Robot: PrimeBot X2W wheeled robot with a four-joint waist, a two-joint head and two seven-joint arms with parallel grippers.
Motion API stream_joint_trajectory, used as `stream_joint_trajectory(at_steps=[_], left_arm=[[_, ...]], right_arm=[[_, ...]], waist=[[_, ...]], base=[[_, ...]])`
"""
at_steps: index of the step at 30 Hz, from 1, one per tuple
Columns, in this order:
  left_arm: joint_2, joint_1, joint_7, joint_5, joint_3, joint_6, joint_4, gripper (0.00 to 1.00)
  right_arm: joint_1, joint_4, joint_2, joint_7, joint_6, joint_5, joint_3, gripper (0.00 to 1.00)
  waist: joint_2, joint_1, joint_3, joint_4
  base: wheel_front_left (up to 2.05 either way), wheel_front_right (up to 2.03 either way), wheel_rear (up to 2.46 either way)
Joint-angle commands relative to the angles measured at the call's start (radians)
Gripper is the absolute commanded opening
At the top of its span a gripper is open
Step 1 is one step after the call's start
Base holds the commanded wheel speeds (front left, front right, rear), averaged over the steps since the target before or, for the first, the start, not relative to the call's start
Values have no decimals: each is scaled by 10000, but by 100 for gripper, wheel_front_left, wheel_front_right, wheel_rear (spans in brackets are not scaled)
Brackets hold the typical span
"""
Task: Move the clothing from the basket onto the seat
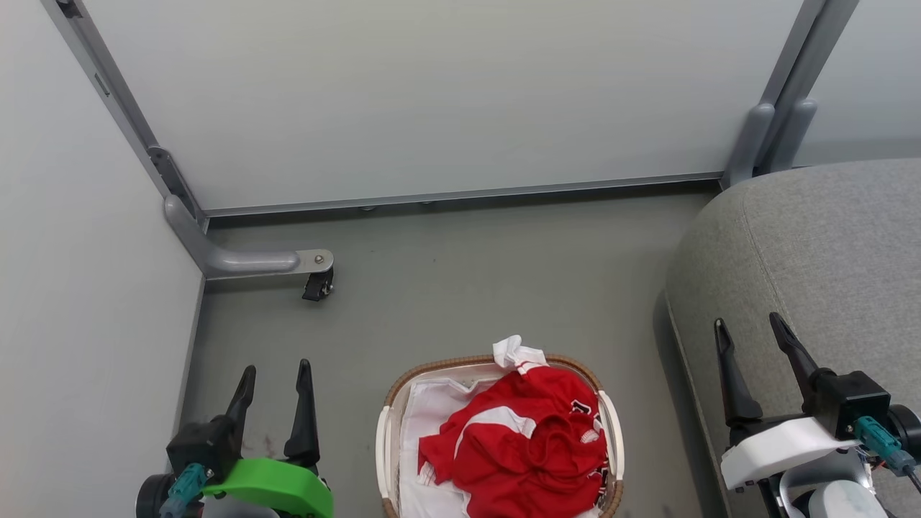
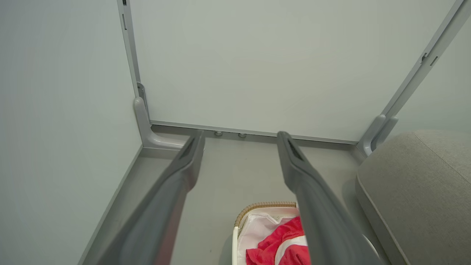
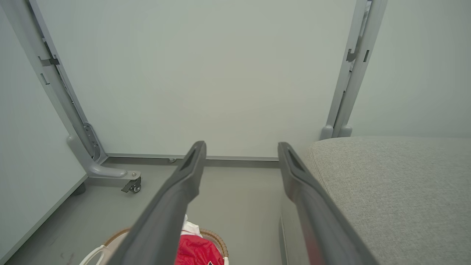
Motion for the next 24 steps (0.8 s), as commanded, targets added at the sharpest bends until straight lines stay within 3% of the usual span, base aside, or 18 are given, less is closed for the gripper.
stream_joint_trajectory(at_steps=[1, 16, 24], left_arm=[[73, 59, -83, 211, -25, -22, 20, 100], [80, 105, -367, 1117, -182, 39, 238, 100], [79, 104, -335, 1035, -176, 20, 255, 100]], right_arm=[[130, -80, -62, -110, 0, -233, -27, 100], [215, -71, -74, -355, -1, -1245, -2, 100], [199, -46, -72, -358, -1, -1191, -42, 100]], waist=[[0, 0, 2, 7], [0, 0, 25, 36], [0, 0, 35, 38]], base=[[0, 0, 0], [0, 0, 0], [0, 0, 0]])
